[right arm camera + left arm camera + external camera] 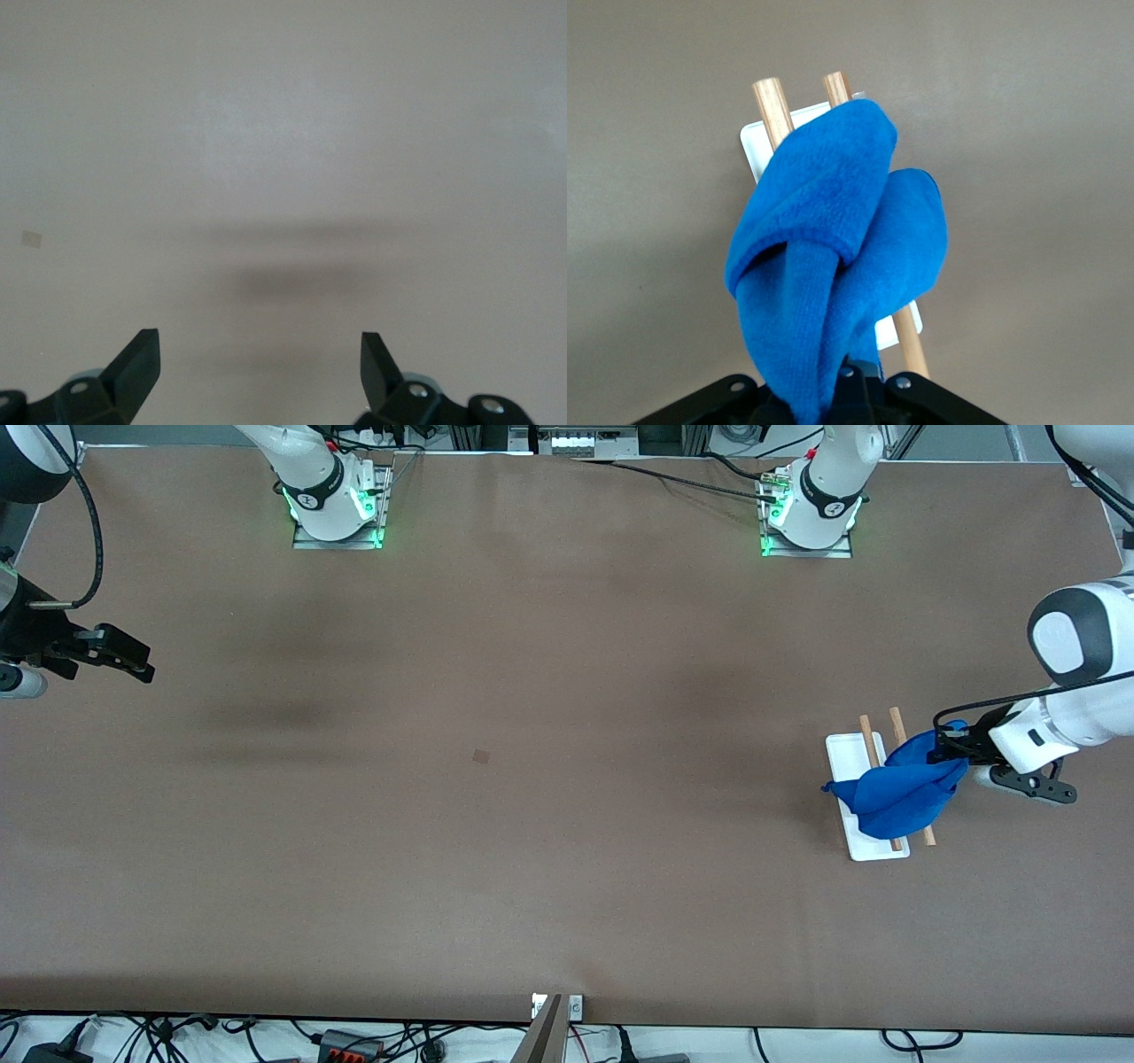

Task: Pass towel and hang on rack
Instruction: 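Lower the towel over the wooden dowels with the left gripper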

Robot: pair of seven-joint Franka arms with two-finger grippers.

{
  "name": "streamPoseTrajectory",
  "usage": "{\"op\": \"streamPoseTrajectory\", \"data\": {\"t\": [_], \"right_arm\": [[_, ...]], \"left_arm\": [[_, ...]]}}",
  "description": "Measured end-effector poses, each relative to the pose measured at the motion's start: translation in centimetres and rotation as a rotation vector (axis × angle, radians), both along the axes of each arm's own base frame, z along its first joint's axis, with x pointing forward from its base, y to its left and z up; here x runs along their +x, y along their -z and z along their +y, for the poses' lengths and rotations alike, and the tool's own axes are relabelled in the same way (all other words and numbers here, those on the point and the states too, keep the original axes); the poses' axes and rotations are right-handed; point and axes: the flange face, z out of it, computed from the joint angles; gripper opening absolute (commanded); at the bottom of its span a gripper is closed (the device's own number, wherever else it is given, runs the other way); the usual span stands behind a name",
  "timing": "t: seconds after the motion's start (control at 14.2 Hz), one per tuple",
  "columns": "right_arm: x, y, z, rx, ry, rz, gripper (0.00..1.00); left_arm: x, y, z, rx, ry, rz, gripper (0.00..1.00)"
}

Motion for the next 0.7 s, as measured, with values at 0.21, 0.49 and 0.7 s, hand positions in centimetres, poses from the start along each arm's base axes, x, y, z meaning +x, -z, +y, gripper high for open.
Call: {"op": "streamPoseTrajectory", "data": {"t": [0.21, 0.49, 0.7], "right_arm": [[0.0, 0.0, 0.0, 0.000, 0.000, 0.000, 1.00], [0.0, 0.0, 0.0, 0.000, 0.000, 0.000, 1.00], [0.1, 0.2, 0.0, 0.000, 0.000, 0.004, 1.00]], "left_arm": [[-0.2, 0.8, 1.0, 0.011, 0.030, -0.021, 0.00], [-0.3, 2.8, 3.5, 0.030, 0.047, -0.037, 0.01], [-0.2, 4.4, 3.8, 0.039, 0.045, -0.040, 0.02]]}}
